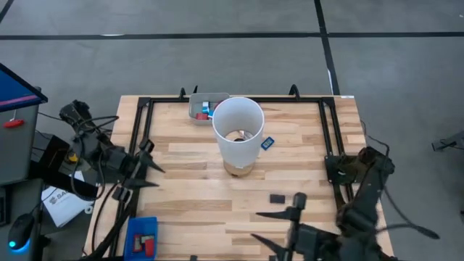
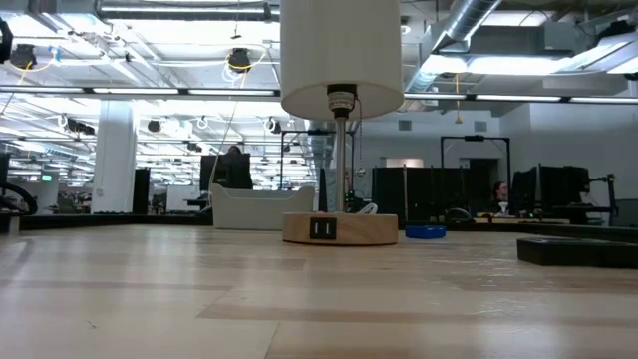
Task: Pick & Place Office items
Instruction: Put the blue digital timer into the blue bin
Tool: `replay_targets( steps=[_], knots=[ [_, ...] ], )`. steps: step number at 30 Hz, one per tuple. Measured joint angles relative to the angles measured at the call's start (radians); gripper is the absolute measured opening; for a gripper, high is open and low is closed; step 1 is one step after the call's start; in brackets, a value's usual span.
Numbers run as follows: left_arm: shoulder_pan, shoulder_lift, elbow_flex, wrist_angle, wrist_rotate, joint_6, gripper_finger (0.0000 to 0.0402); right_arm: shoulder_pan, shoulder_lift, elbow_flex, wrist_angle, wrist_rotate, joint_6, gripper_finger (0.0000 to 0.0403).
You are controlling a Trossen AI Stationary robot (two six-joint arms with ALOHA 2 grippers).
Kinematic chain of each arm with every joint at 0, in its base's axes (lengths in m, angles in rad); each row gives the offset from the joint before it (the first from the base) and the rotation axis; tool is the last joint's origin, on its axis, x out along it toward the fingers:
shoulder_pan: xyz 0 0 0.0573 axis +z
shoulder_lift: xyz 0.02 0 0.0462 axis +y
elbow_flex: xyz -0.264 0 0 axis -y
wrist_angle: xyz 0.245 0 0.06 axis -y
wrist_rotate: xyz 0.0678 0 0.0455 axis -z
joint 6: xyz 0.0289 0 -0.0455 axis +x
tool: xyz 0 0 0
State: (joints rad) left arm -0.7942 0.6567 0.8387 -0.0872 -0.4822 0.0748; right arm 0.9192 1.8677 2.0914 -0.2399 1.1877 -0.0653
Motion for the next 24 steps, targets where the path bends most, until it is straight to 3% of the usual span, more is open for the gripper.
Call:
replay_targets(
  steps=[5, 8, 15, 20, 24],
  knots=[
    [0.005, 0.002, 0.002, -0.007, -0.069, 0.008, 0.0178, 0.080, 0.001, 0.137, -0.470, 0.022, 0.351, 0.0171],
    [0.004, 0.008, 0.002, -0.006, -0.100, 0.008, 0.0178, 0.124, 0.001, 0.169, -0.633, 0.020, 0.475, 0.0144],
    [0.005, 0.043, 0.002, 0.058, -0.248, 0.008, 0.0178, 0.193, 0.002, 0.267, -0.672, 0.096, 0.353, 0.0102],
    [0.021, 0.084, 0.002, 0.177, -0.325, 0.035, 0.0178, 0.228, -0.098, 0.243, -0.682, 0.093, 0.301, 0.0101],
    [0.046, 0.126, 0.002, 0.309, -0.337, 0.052, 0.0178, 0.225, -0.169, 0.244, -0.832, 0.052, 0.338, 0.0118]
  ],
)
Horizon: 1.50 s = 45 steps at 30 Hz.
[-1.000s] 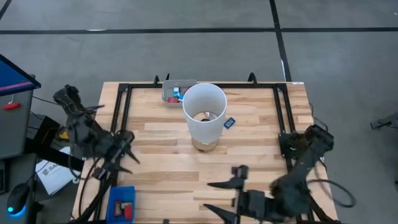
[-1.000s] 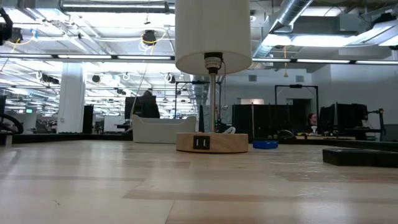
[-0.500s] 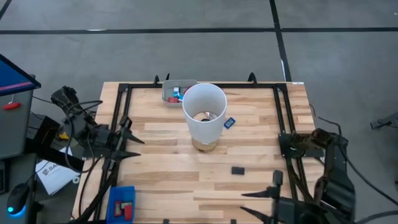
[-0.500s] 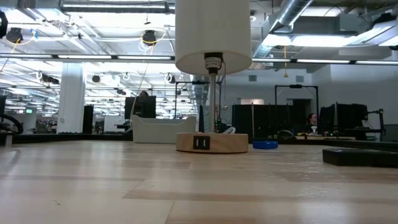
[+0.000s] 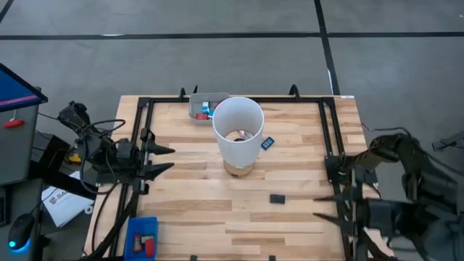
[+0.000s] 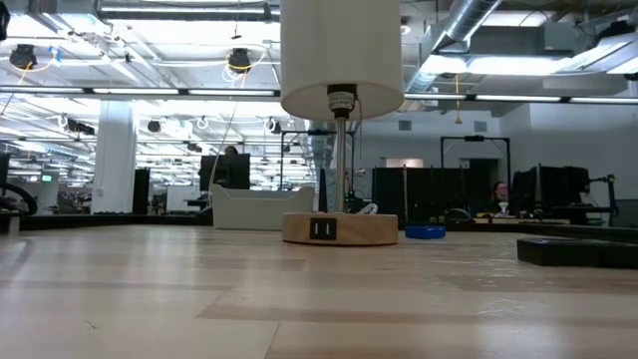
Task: Pick & Place Office items
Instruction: Put the blue digital timer into the blue bin
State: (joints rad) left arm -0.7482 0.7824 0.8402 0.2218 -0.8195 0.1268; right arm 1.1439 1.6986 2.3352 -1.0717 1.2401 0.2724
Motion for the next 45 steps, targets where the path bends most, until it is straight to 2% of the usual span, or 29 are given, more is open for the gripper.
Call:
replay_targets(
  steps=[6, 7, 10, 13, 16, 19, 23, 25, 29, 36, 40, 45],
  knots=[
    [0.032, 0.073, 0.000, 0.101, -0.001, -0.002, 0.0178, -0.102, -0.094, -0.001, -0.481, -0.174, 0.276, 0.0161],
    [0.035, 0.083, 0.000, 0.115, -0.001, -0.003, 0.0178, -0.129, -0.111, -0.005, -0.517, -0.210, 0.325, 0.0167],
    [0.038, 0.112, 0.000, 0.154, -0.001, -0.003, 0.0178, -0.211, -0.196, -0.062, -0.452, -0.279, 0.234, 0.0183],
    [0.037, 0.132, 0.000, 0.187, -0.020, -0.004, 0.0178, -0.279, -0.278, -0.094, -0.504, -0.368, 0.342, 0.0190],
    [0.037, 0.144, 0.000, 0.208, -0.023, -0.012, 0.0178, -0.375, -0.356, -0.187, -0.489, -0.446, 0.333, 0.0191],
    [0.037, 0.149, 0.000, 0.211, -0.027, -0.030, 0.0178, -0.475, -0.414, -0.293, -0.494, -0.490, 0.395, 0.0191],
    [0.045, 0.157, 0.000, 0.215, -0.027, -0.034, 0.0178, -0.643, -0.499, -0.425, -0.500, -0.501, 0.609, 0.0192],
    [0.047, 0.157, 0.000, 0.218, -0.027, -0.034, 0.0178, -0.719, -0.542, -0.502, -0.502, -0.511, 0.654, 0.0192],
    [0.047, 0.156, 0.000, 0.227, -0.027, -0.034, 0.0178, -0.841, -0.604, -0.656, -0.491, -0.631, 0.593, 0.0192],
    [0.047, 0.156, 0.000, 0.228, -0.026, -0.034, 0.0178, -0.984, -0.632, -0.969, -0.262, -0.900, 0.259, 0.0192],
    [0.047, 0.156, 0.000, 0.229, -0.026, -0.054, 0.0178, -1.065, -0.631, -1.130, -0.173, -0.925, 0.134, 0.0192],
    [0.041, 0.156, 0.000, 0.229, -0.023, -0.110, 0.0178, -1.223, -0.724, -1.312, 0.024, -0.930, 0.229, 0.0192]
  ],
)
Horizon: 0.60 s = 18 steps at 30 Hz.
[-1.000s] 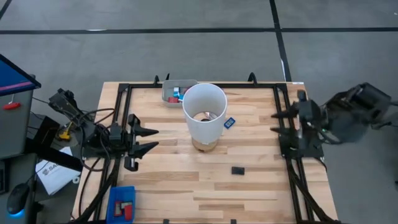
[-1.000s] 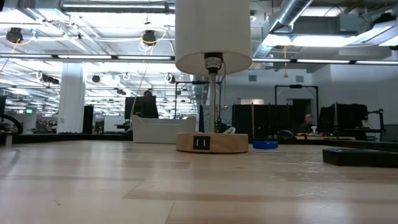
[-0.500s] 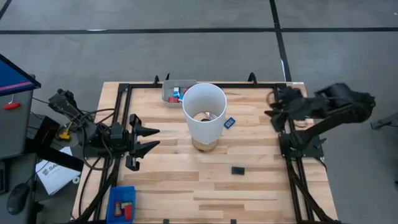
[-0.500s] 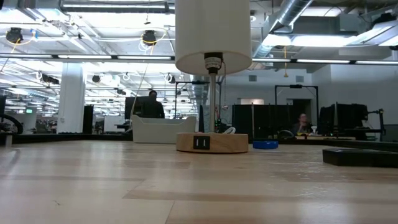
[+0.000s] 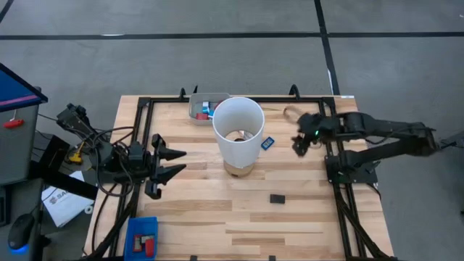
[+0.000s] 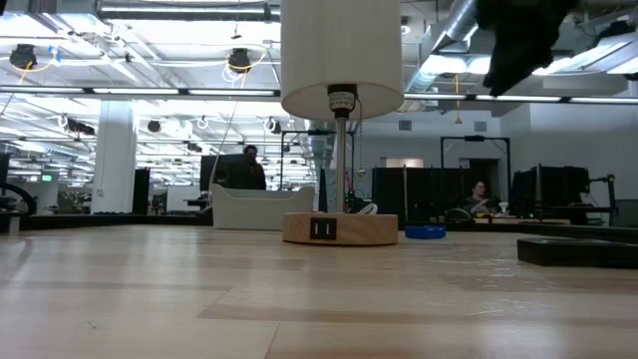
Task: Pick & Place Office items
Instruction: Put the blue digital timer into the blue bin
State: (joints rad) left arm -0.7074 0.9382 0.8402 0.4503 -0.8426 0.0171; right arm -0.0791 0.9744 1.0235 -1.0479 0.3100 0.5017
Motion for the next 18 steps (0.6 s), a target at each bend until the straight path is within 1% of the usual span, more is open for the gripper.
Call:
replay_targets(
  steps=[3, 6, 7, 10, 12, 13, 15, 18],
  knots=[
    [-0.005, 0.000, 0.000, 0.003, 0.001, -0.007, 0.0178, -0.127, -0.094, -0.106, 0.085, 0.005, 0.140, 0.0192],
    [-0.005, 0.000, 0.000, 0.006, 0.000, -0.007, 0.0178, -0.247, -0.187, -0.211, 0.136, 0.000, 0.338, 0.0192],
    [-0.005, 0.000, 0.000, 0.007, 0.000, -0.007, 0.0178, -0.279, -0.213, -0.240, 0.159, -0.010, 0.394, 0.0192],
    [-0.005, 0.000, 0.000, 0.007, 0.000, -0.007, 0.0178, -0.357, -0.253, -0.308, 0.205, -0.097, 0.561, 0.0190],
    [-0.005, 0.000, 0.000, 0.006, 0.000, -0.007, 0.0178, -0.385, -0.254, -0.337, 0.243, -0.147, 0.655, 0.0187],
    [-0.005, 0.000, 0.000, 0.006, 0.000, -0.007, 0.0178, -0.393, -0.248, -0.350, 0.255, -0.156, 0.702, 0.0184],
    [-0.005, 0.000, 0.000, 0.006, 0.000, -0.007, 0.0178, -0.392, -0.220, -0.368, 0.305, -0.155, 0.800, 0.0178],
    [-0.005, 0.000, 0.000, 0.007, -0.001, -0.007, 0.0178, -0.376, -0.171, -0.398, 0.455, -0.154, 0.928, 0.0168]
  ],
)
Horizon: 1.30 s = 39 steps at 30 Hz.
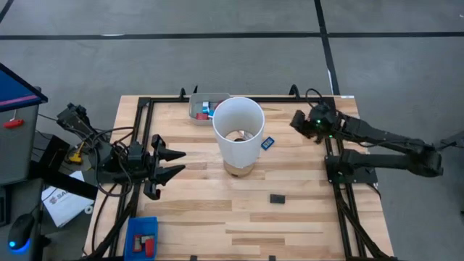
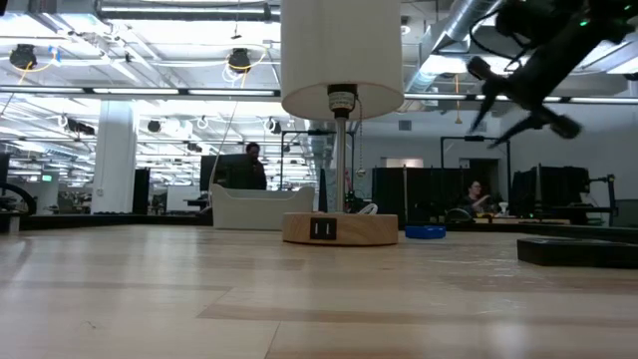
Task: Pick & Place Office items
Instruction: Put the blue digital timer into the blue bin
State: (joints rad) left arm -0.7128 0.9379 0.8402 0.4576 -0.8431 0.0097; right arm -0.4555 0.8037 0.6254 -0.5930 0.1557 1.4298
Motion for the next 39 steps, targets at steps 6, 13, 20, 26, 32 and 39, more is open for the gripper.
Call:
replay_targets(
  steps=[6, 13, 20, 26, 32, 39],
  knots=[
    [0.000, 0.000, 0.000, 0.003, -0.003, 0.000, 0.0178, 0.037, 0.180, -0.019, 0.217, 0.051, 0.296, 0.0147],
    [0.000, 0.000, 0.000, 0.023, 0.005, 0.000, 0.0178, 0.044, 0.435, -0.021, 0.349, -0.089, 0.577, 0.0119],
    [0.000, 0.000, 0.000, 0.038, 0.011, -0.044, 0.0178, 0.049, 0.572, -0.020, 0.519, -0.126, 0.694, 0.0097],
    [-0.011, 0.000, 0.000, 0.055, 0.023, -0.076, 0.0178, 0.031, 0.589, -0.020, 0.508, -0.244, 0.621, 0.0106],
    [-0.014, 0.000, 0.000, 0.059, 0.028, -0.063, 0.0178, 0.032, 0.548, -0.018, 0.449, -0.266, 0.610, 0.0150],
    [-0.010, 0.000, 0.000, 0.061, 0.031, -0.061, 0.0178, 0.053, 0.558, -0.019, 0.391, -0.274, 0.622, 0.0228]
  ],
)
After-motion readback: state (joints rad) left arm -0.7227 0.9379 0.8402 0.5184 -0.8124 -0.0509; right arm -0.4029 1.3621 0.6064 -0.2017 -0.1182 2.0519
